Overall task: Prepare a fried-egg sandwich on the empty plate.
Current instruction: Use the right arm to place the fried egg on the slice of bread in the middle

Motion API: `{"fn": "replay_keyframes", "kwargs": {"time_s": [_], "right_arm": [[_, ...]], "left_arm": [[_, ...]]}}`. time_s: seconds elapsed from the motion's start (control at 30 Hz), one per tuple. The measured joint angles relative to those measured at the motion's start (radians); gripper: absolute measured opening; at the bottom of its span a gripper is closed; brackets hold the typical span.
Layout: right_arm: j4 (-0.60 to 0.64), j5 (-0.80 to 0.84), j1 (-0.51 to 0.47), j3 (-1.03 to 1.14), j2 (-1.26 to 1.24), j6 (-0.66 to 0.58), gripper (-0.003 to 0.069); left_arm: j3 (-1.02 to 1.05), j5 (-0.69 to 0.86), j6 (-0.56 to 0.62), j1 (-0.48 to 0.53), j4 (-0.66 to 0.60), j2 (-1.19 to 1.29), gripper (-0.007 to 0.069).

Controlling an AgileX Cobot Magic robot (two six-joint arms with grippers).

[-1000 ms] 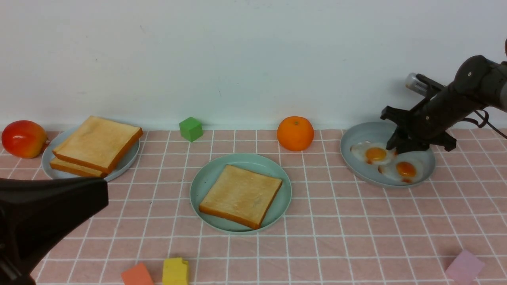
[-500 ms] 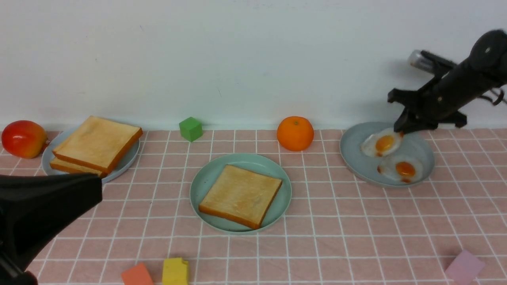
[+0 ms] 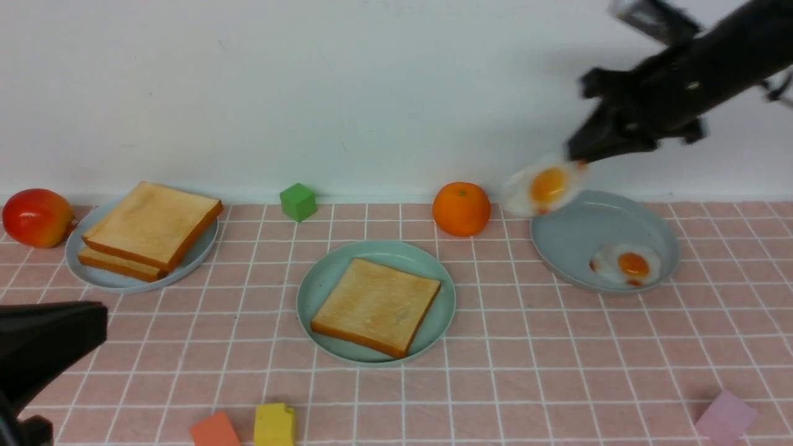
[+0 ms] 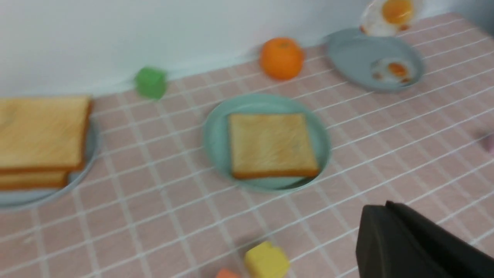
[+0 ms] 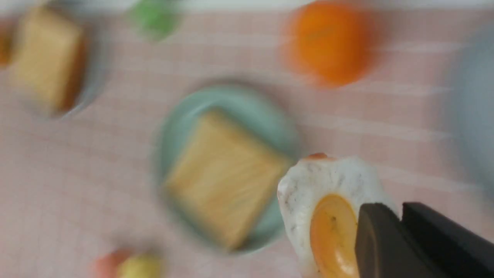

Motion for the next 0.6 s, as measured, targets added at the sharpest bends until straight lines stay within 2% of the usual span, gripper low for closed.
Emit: {"fn": "replay_keyframes", "kwargs": {"time_s": [0.1, 0.27, 0.43, 0.6], "right_arm": [[0.091, -0.100, 0.131, 0.114, 0.003, -0.046, 0.0077], [0.182, -0.277, 0.245, 0.176, 0.075, -0.079, 0.0077], [0.299, -0.388, 0.262, 0.180, 0.150, -0.103, 0.0077], [0.373, -0.415, 0.262, 0.181, 0.216, -0.133, 0.0077]], "left_arm": [[0.000, 0.006, -0.006, 0.000, 0.006, 0.000, -0.0013], [0.000, 0.007, -0.006, 0.000, 0.007, 0.000, -0.0013], [0.000, 0.007, -0.007, 0.000, 0.007, 0.000, -0.0013], [0.000, 0.007, -0.007, 0.000, 0.007, 0.000, -0.0013]]}}
